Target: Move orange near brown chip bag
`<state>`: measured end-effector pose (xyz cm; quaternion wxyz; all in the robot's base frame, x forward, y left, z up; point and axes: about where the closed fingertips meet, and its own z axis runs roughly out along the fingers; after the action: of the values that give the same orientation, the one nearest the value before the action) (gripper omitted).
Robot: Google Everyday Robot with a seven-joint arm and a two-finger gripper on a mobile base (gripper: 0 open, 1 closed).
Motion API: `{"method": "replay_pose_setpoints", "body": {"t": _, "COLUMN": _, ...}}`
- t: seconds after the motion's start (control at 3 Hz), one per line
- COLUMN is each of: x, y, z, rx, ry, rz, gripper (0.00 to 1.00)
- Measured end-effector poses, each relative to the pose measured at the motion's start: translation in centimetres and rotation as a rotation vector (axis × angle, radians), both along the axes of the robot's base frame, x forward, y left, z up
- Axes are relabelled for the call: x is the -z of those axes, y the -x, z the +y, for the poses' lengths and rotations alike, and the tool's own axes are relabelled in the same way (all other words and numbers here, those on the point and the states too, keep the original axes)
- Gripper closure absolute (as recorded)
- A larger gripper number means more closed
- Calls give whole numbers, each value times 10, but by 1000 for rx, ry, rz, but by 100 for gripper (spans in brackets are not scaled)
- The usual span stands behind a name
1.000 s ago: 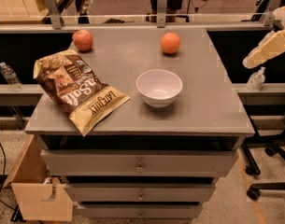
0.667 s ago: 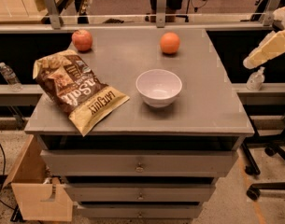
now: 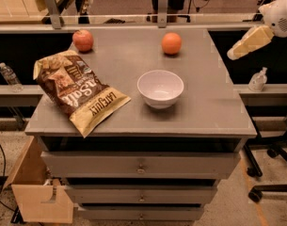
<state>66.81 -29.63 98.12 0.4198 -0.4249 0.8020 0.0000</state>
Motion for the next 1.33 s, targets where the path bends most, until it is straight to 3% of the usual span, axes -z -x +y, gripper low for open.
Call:
{"method": "replay_pose_setpoints", "body": {"t": 0.33, "x": 8, "y": -46, "z": 23, "rx": -16, "ry": -42, "rz": -7, "gripper": 0}}
{"method": "replay_pose_setpoints", "body": {"t": 0.67, "x": 20, "y": -73, "z": 49, "rx": -36, "ry": -44, "rz": 21, "gripper": 0}}
{"method": "replay_pose_setpoints", "body": {"t": 1.33, "x": 49, "y": -108, "z": 100, "rx": -56, "ry": -16, "rz": 99, "gripper": 0}}
